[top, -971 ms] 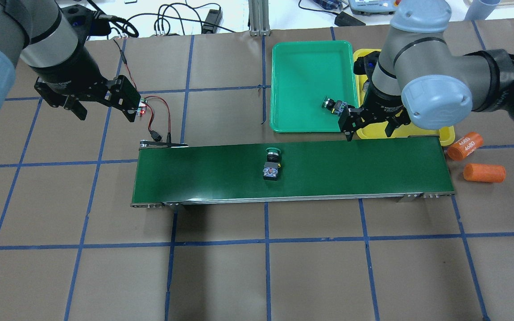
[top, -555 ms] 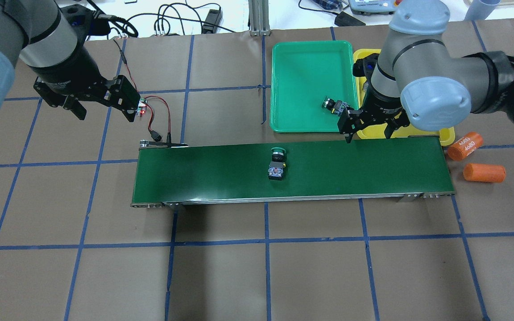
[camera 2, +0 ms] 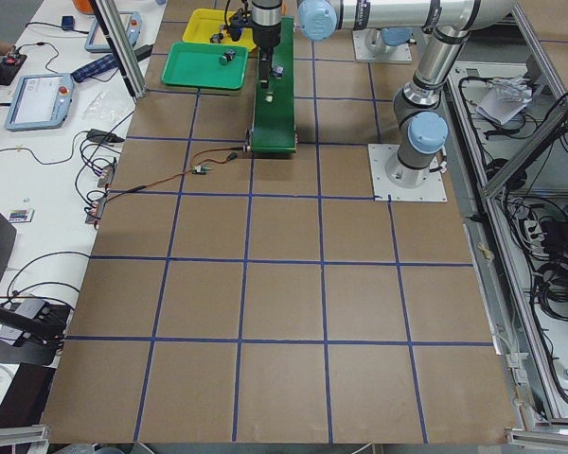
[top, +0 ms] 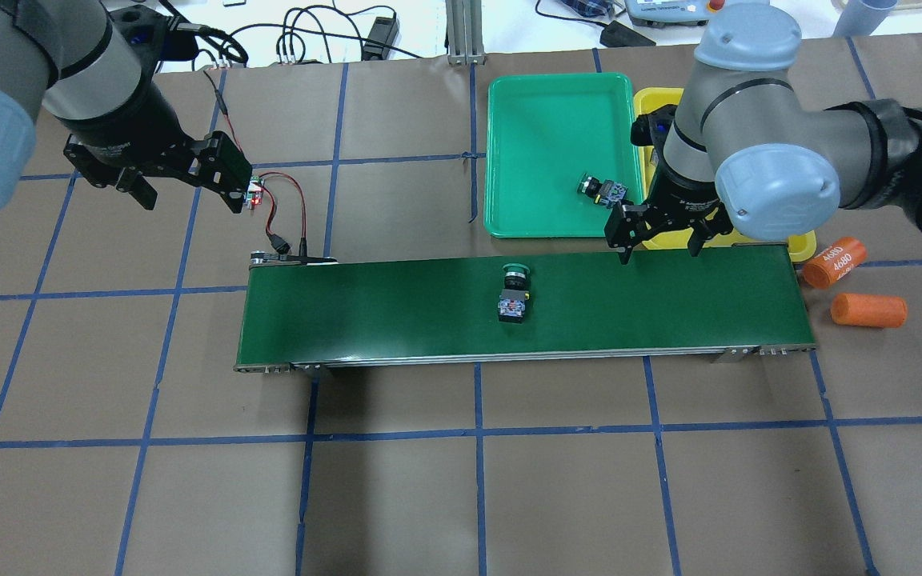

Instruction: Sort buttons by color to trays

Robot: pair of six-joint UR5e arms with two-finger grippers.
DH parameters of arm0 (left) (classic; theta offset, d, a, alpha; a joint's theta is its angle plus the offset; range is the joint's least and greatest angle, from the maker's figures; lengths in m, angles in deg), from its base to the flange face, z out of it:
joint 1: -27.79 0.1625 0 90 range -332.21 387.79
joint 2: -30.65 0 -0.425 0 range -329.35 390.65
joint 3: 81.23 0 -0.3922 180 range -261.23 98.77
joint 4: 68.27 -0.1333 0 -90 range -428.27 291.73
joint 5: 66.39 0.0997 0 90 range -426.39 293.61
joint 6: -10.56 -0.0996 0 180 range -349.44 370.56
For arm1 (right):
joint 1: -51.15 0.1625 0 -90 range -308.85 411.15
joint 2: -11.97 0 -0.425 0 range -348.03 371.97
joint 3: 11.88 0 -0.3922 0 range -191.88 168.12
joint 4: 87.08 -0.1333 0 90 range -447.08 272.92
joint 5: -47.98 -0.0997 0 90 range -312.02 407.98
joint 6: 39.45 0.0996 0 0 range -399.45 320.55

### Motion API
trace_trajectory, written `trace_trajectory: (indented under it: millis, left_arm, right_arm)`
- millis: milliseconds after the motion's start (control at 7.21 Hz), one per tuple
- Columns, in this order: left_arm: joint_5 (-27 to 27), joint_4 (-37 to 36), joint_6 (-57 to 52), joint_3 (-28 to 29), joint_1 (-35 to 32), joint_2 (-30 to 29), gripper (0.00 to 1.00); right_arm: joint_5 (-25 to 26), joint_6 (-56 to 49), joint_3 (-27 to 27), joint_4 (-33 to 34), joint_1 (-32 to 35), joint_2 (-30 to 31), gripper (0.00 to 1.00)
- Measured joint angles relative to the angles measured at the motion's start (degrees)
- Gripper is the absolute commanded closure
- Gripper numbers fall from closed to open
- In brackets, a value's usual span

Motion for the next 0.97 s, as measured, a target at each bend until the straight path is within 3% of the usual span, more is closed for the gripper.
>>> trace_trajectory:
  millis: [971]
  left_arm:
    - [0.0, -4.8, -0.1, -1.9, 0.2, -1.1, 0.0]
  right_arm:
    - [0.8, -0.2, -3.8, 3.1, -0.1, -0.6, 0.0]
